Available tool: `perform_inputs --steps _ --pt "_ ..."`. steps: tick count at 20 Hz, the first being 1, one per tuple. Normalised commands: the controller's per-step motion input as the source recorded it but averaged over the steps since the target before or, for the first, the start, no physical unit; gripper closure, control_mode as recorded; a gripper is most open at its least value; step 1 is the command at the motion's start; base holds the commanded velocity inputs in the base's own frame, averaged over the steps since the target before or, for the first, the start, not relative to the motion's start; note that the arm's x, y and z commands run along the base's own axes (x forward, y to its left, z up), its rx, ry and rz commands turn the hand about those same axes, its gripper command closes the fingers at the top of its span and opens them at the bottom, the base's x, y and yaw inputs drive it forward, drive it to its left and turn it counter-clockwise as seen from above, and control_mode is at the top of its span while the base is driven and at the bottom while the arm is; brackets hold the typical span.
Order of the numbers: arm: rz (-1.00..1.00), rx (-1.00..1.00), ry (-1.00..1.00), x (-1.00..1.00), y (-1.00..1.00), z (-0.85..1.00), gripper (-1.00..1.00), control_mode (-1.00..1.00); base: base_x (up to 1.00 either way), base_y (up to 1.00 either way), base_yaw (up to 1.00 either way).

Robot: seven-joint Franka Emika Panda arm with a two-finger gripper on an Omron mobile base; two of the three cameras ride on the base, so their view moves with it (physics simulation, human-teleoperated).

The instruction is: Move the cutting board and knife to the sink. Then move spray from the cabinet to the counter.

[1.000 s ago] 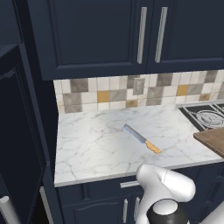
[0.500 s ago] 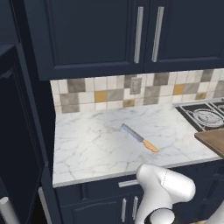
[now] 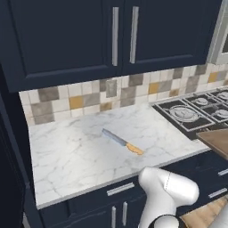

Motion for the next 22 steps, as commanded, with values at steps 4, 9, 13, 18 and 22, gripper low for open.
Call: perform_inputs --steps 4,9,13,18,22 --pt "0.0 0.0 0.0 0.0 0.0 0.0 1.0 1.0 0.0 -0.43 -0.5" --pt "0.0 0.0 0.0 0.0 0.0 0.0 1.0 1.0 0.0 -0.56 -0.51" --pt "0.0 0.0 0.0 0.0 0.0 0.0 1.0 1.0 0.0 -0.54 -0.5" --pt "0.0 0.0 0.0 0.0 0.0 0.0 1.0 1.0 0.16 -0.39 -0.43" --pt "0.0 0.0 0.0 0.0 0.0 0.0 1.0 1.0 0.22 -0.39 -0.41"
